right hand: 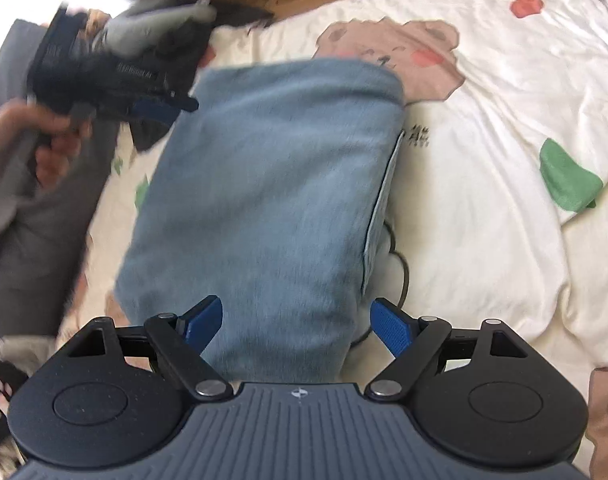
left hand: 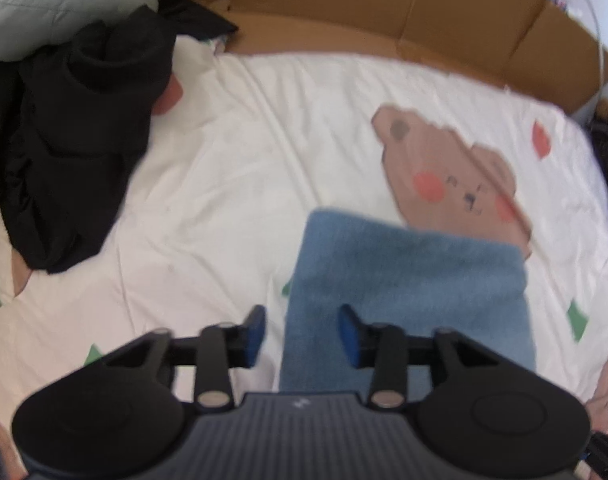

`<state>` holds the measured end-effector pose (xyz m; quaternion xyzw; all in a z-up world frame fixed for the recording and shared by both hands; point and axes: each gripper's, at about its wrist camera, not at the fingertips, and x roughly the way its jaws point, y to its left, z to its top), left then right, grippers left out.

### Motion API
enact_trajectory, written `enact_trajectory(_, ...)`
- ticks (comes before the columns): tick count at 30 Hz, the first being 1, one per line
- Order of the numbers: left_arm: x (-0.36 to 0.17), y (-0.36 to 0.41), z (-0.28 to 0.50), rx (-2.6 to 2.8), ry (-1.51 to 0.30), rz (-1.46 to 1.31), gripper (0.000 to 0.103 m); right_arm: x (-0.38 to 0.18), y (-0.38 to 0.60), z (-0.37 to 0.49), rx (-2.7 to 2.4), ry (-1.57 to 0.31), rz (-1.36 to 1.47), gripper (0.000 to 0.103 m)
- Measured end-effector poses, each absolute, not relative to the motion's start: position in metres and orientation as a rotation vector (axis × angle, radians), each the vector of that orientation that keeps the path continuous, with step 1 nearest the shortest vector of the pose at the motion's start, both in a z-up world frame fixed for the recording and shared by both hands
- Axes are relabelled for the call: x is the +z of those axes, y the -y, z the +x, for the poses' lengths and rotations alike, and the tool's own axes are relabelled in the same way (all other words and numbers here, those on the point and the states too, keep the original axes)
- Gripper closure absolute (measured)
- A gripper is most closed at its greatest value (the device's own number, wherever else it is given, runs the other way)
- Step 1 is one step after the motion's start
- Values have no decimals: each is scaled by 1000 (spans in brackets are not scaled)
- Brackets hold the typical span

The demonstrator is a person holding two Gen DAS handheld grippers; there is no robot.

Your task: Fold clothes

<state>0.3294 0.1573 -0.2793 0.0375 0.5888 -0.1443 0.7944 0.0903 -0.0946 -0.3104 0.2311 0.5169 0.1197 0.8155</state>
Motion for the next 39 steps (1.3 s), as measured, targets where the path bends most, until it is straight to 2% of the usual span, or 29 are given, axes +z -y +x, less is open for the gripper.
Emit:
enact_trajectory(5,-288,-155,341,-304,-1261,27,49,-309,108,113,229,-1078,557,25)
enact_trajectory(6,-291,-154,342,-295,-1264,19,52,-309,110,118,220,-1071,561,26)
enact_trajectory(7,-294,-154,343,-290,-1266,10,62,-309,112,123,211,-1064,564,28)
enact_trajectory(8,-297,-154,344,-286,-1268,0,77,-309,115,130,195,-1055,567,34)
enact_trajectory(10,-304,-154,344,-252,-1276,16,86,-311,123,147,163,-1034,584,38)
enact_trajectory(11,-307,-154,345,-233,-1280,27,91,-312,127,156,148,-1021,593,45)
enact_trajectory(14,-320,-156,344,-187,-1302,50,96,-318,136,183,106,-1010,596,63)
enact_trajectory(15,-325,-157,343,-181,-1310,52,96,-320,139,193,95,-1009,596,70)
enact_trajectory(21,-324,-166,342,-189,-1290,15,96,-342,142,241,83,-1040,564,83)
enact_trajectory(29,-288,-170,330,-214,-1196,40,90,-349,147,264,30,-1024,552,83)
enact_trajectory(30,-283,-169,326,-216,-1185,47,88,-346,148,266,27,-1021,560,83)
enact_trajectory(32,-273,-169,318,-221,-1157,62,78,-342,150,270,20,-1016,575,83)
enact_trajectory(36,-256,-169,297,-274,-1119,85,78,-328,145,252,66,-1022,579,82)
enact_trajectory(39,-265,-167,278,-297,-1152,104,78,-323,135,223,119,-1033,570,82)
